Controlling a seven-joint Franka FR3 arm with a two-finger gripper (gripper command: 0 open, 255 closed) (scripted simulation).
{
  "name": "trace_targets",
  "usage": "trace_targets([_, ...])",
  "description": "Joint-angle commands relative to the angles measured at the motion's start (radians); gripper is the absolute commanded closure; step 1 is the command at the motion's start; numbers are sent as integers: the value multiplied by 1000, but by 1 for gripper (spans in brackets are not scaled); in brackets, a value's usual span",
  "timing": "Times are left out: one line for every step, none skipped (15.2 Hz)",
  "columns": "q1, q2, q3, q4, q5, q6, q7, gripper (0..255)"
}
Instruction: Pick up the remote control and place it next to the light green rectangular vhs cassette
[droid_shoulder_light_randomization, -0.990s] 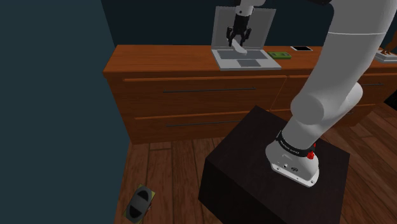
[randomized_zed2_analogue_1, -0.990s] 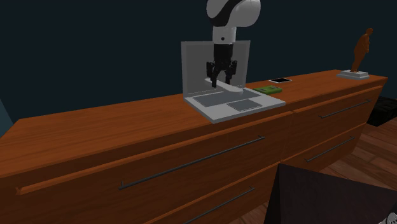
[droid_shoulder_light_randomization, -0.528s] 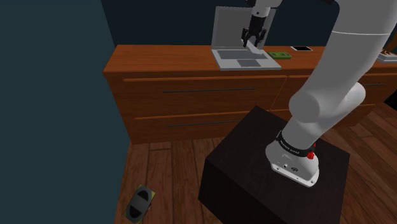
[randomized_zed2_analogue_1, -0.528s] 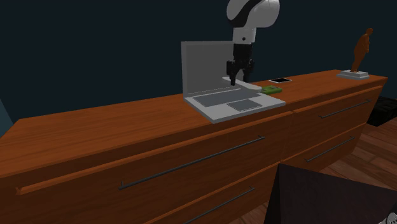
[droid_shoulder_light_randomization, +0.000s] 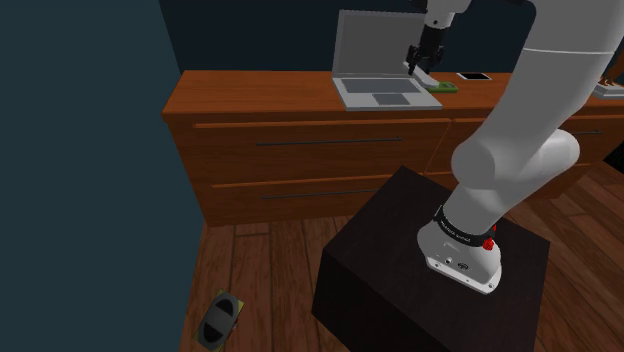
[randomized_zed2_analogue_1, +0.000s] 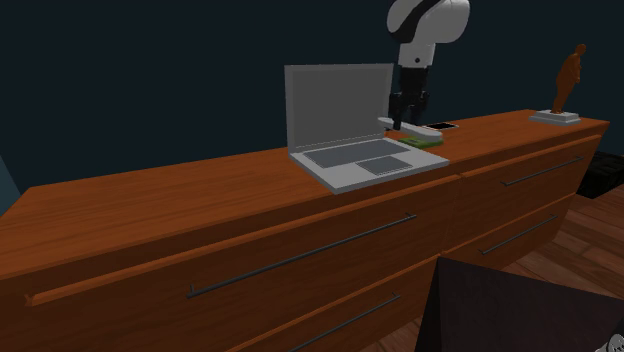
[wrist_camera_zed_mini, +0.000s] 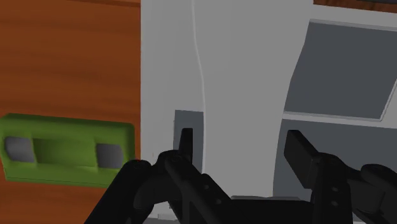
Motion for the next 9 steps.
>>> trace_targets([-31,14,-16,14,9,-3,-51,255])
trace_targets([-46,21,-24,23,13,-7,-74,255])
trace_targets([-62,30,-31,34,18,-10,-98,255])
trace_targets([-78,39,-38,46,23,-15,-122,255])
trace_targets([-94,50,-45,59,29,-19,-146,255])
trace_targets([-111,61,-51,73,35,-24,-169,255])
trace_targets([-128,73,-58,89,41,-30,-193,255])
trace_targets([-146,86,-63,106,48,-36,-216,255])
trace_targets([-164,100,-69,124,55,-43,-240,255])
